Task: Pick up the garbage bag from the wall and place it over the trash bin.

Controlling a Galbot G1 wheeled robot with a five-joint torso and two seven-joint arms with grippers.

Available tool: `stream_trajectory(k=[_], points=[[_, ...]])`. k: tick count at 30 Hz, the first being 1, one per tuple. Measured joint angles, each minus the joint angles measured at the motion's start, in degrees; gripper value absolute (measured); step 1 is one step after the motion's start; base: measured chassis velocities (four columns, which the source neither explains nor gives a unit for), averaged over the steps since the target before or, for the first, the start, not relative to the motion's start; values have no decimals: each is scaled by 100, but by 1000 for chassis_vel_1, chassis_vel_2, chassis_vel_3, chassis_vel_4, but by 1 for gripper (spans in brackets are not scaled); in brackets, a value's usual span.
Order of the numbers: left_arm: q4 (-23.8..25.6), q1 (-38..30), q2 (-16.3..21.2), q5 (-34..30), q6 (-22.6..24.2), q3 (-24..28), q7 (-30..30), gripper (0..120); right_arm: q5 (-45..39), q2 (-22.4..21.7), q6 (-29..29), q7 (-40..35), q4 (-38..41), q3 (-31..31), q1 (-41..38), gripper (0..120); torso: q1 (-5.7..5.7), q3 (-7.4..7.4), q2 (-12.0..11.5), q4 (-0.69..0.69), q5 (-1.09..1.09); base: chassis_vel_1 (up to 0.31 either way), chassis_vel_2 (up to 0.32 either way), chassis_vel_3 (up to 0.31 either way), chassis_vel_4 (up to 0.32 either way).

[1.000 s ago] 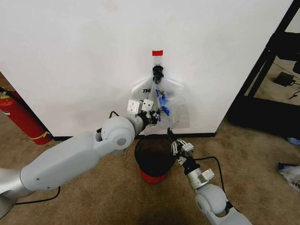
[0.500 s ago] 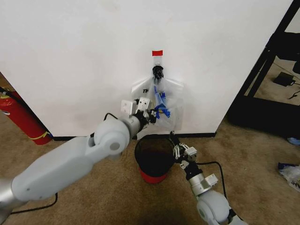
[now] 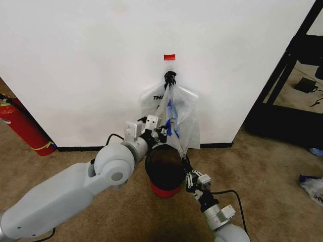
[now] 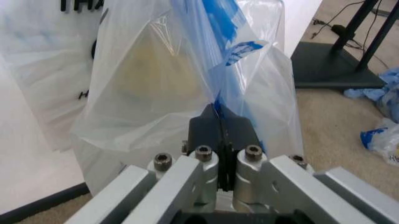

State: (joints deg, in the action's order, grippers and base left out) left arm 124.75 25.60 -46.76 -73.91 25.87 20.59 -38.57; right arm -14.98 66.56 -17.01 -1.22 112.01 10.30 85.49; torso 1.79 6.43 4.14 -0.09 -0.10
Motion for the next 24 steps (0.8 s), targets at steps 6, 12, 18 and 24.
stream_trajectory(k=[6,12,18,24], points=[[-52,-24,-70,19,-54,-3,1,0,-3,-107,67,-62,126,131,-71,4,1,0,0,0,0,0,0,0,0],[-52,65,-123,89,-94,-37,1,0,107,-563,155,-37,617,500,222,25,1,0,0,0,1,0,0,0,0],[-100,196,-231,208,-105,-36,16,0,290,-1460,244,-229,1402,933,666,50,0,1,0,-1,1,0,0,0,0],[-235,145,-352,244,-106,22,20,0,81,-2237,770,-811,1821,979,21,69,1,1,0,0,0,0,0,0,0]])
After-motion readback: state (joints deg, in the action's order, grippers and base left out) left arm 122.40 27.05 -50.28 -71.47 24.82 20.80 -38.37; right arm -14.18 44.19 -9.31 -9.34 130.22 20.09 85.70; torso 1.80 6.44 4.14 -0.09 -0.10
